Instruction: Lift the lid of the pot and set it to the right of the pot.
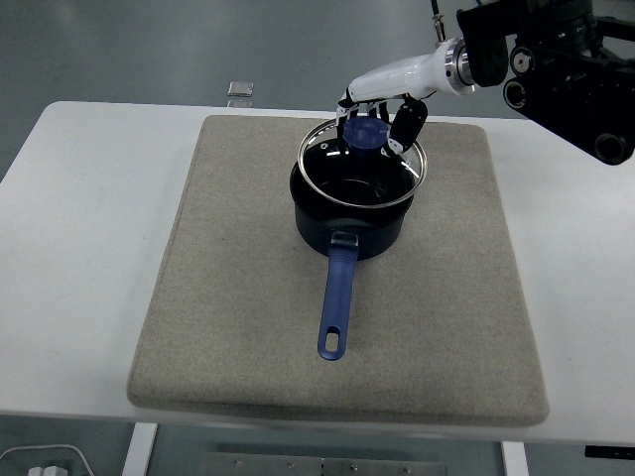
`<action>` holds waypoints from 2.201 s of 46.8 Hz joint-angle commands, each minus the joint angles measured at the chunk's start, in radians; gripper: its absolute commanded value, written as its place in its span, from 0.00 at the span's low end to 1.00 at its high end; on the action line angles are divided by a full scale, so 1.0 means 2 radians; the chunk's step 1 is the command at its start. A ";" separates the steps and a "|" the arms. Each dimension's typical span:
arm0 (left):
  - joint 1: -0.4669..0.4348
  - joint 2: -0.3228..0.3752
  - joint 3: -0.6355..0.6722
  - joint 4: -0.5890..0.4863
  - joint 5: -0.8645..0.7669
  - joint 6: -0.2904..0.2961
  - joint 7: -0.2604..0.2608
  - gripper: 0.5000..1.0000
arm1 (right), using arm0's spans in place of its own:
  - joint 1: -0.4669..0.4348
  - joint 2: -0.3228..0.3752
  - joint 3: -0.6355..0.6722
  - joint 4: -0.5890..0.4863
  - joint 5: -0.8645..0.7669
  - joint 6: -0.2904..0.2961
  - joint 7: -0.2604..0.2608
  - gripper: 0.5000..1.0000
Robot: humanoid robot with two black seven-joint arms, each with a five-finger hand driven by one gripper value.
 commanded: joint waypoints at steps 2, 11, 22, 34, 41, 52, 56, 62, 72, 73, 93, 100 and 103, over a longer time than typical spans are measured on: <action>0.000 0.000 0.000 -0.001 0.000 0.000 0.000 1.00 | 0.000 -0.014 0.000 -0.011 0.000 0.004 0.000 0.00; 0.000 0.000 0.000 -0.001 0.000 0.000 0.000 1.00 | -0.002 -0.039 0.010 -0.025 0.000 0.010 -0.001 0.00; 0.000 0.000 0.000 -0.001 0.000 -0.001 0.000 1.00 | -0.008 -0.053 0.010 -0.045 0.000 0.011 -0.005 0.00; 0.000 0.000 0.000 0.000 -0.001 0.000 0.000 1.00 | -0.038 -0.054 0.010 -0.082 0.000 -0.002 -0.008 0.00; 0.000 0.000 0.000 0.000 0.000 -0.001 0.000 1.00 | -0.057 -0.053 0.010 -0.098 -0.001 -0.017 -0.008 0.00; 0.000 0.000 0.000 -0.001 0.000 -0.001 0.000 1.00 | -0.089 -0.043 0.009 -0.113 -0.003 -0.044 -0.008 0.00; 0.000 0.000 0.000 0.000 0.000 0.000 0.000 1.00 | -0.097 -0.041 0.008 -0.115 -0.003 -0.052 -0.009 0.00; 0.000 0.000 0.000 0.000 0.000 0.000 0.000 1.00 | -0.104 -0.033 0.004 -0.115 -0.003 -0.061 -0.009 0.00; 0.000 0.000 0.000 0.000 0.000 -0.001 0.000 1.00 | -0.115 -0.030 0.002 -0.116 -0.006 -0.072 -0.009 0.00; 0.000 0.000 0.000 0.000 -0.001 0.000 0.000 1.00 | -0.116 -0.030 0.002 -0.116 -0.007 -0.072 -0.009 0.00; 0.000 0.000 0.000 0.000 0.000 0.000 0.000 1.00 | -0.125 -0.024 0.003 -0.116 -0.006 -0.075 -0.009 0.00; 0.000 0.000 0.000 -0.001 0.000 -0.001 0.000 1.00 | -0.129 -0.024 0.003 -0.116 -0.005 -0.076 -0.009 0.00; 0.000 0.000 0.000 -0.001 0.000 0.000 0.000 1.00 | -0.129 -0.024 0.004 -0.115 -0.005 -0.078 -0.009 0.00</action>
